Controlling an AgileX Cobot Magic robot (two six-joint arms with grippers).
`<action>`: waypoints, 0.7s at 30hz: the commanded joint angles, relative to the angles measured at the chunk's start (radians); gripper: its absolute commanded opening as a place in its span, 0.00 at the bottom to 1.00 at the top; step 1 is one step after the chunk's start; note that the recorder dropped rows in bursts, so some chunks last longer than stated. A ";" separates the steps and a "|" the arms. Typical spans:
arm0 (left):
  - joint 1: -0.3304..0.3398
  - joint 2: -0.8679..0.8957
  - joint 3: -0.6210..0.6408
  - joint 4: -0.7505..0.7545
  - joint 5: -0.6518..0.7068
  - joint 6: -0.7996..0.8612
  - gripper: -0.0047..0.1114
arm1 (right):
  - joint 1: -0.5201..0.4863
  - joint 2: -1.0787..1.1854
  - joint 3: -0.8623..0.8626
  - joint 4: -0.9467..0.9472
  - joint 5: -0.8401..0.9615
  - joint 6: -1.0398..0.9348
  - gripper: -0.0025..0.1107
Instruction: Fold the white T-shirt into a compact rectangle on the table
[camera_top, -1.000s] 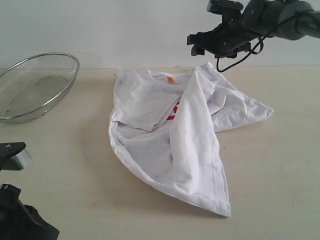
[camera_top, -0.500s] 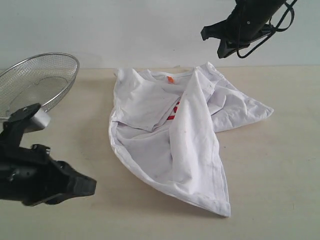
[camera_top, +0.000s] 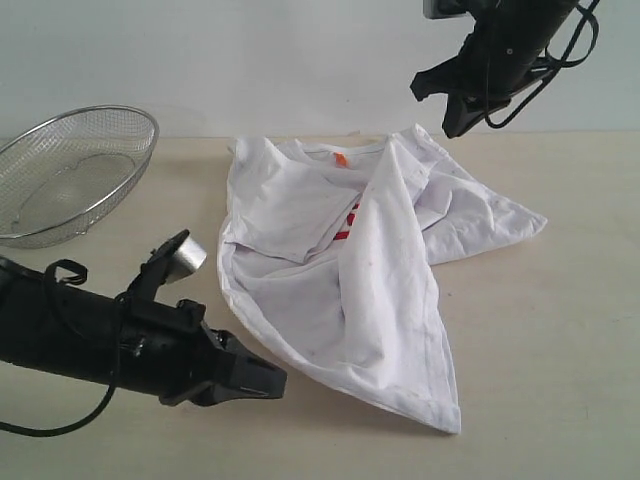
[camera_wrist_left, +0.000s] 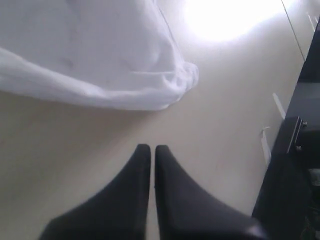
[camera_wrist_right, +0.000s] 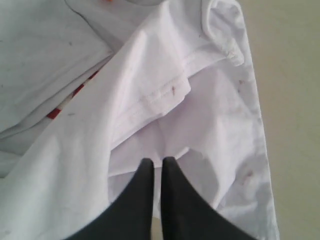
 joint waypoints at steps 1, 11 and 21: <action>-0.004 0.010 -0.019 -0.018 0.018 0.016 0.16 | -0.008 -0.015 -0.007 0.036 0.010 -0.019 0.02; -0.004 0.010 -0.041 -0.018 -0.046 -0.364 0.59 | -0.008 -0.017 -0.007 0.110 -0.048 -0.052 0.02; -0.004 0.067 -0.146 -0.018 -0.030 -0.510 0.59 | -0.008 -0.017 -0.007 0.172 -0.116 -0.111 0.02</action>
